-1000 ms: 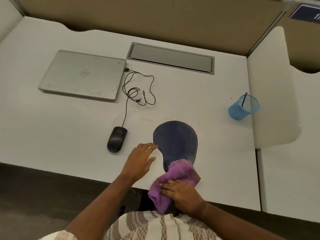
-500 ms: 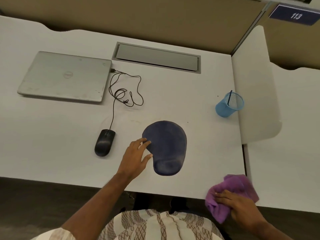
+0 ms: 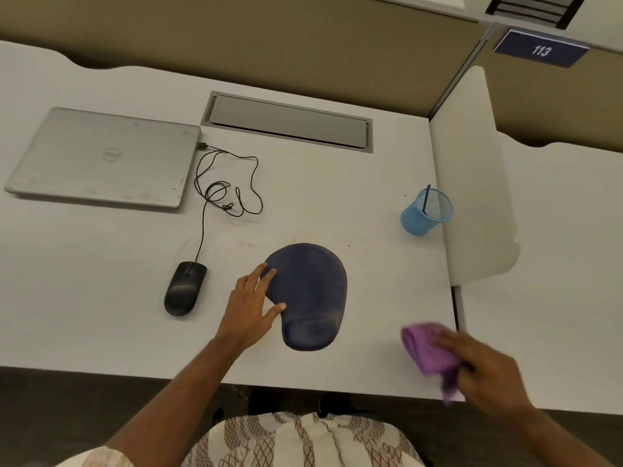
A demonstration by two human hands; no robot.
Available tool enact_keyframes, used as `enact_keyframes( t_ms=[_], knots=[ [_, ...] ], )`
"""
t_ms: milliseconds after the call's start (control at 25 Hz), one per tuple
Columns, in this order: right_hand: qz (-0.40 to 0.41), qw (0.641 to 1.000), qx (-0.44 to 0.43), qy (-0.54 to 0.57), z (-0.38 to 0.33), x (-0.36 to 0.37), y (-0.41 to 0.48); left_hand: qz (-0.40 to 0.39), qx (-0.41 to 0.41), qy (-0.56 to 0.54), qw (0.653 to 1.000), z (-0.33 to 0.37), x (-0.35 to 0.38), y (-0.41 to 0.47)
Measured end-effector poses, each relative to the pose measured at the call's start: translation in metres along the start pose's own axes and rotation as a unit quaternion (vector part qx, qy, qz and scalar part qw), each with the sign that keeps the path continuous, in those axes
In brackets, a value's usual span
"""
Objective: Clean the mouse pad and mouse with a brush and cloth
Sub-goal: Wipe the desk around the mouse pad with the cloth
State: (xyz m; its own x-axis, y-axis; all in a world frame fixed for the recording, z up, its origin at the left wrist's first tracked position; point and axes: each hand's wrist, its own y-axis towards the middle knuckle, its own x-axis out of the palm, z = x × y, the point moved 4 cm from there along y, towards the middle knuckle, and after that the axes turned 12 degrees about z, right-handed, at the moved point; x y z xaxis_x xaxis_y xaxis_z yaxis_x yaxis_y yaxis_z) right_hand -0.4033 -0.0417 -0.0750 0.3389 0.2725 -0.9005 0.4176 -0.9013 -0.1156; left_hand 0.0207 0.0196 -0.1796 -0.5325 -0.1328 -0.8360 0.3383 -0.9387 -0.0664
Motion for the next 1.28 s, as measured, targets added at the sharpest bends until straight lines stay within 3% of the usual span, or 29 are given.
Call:
enact_keyframes(
  t_ms=[120,280,400,640,840,1040,1280],
  knots=[
    [0.090,0.993,-0.037,0.063,-0.059,0.022,0.095,-0.012,-0.007,0.025,1.000,0.000,0.001,0.003],
    [0.067,0.996,0.010,0.058,-0.104,0.074,0.182,-0.017,-0.023,0.039,0.999,0.001,0.002,0.004],
    [0.016,0.999,0.032,0.039,-0.109,0.106,0.196,-0.024,-0.022,0.046,0.998,0.002,0.002,0.003],
    [0.031,0.997,0.024,0.072,-0.093,0.115,0.152,-0.022,-0.027,0.056,0.998,0.004,0.006,0.002],
    [-0.041,0.992,-0.023,0.113,-0.080,0.126,0.083,-0.018,-0.023,0.053,0.998,0.004,0.005,0.003],
    [-0.114,0.984,-0.135,-0.016,-0.041,0.116,0.029,-0.022,-0.026,0.043,0.999,0.004,0.005,0.003],
    [-0.137,0.979,-0.122,-0.085,0.014,0.089,-0.035,-0.018,-0.023,0.028,0.999,0.002,0.004,0.003]
  ],
)
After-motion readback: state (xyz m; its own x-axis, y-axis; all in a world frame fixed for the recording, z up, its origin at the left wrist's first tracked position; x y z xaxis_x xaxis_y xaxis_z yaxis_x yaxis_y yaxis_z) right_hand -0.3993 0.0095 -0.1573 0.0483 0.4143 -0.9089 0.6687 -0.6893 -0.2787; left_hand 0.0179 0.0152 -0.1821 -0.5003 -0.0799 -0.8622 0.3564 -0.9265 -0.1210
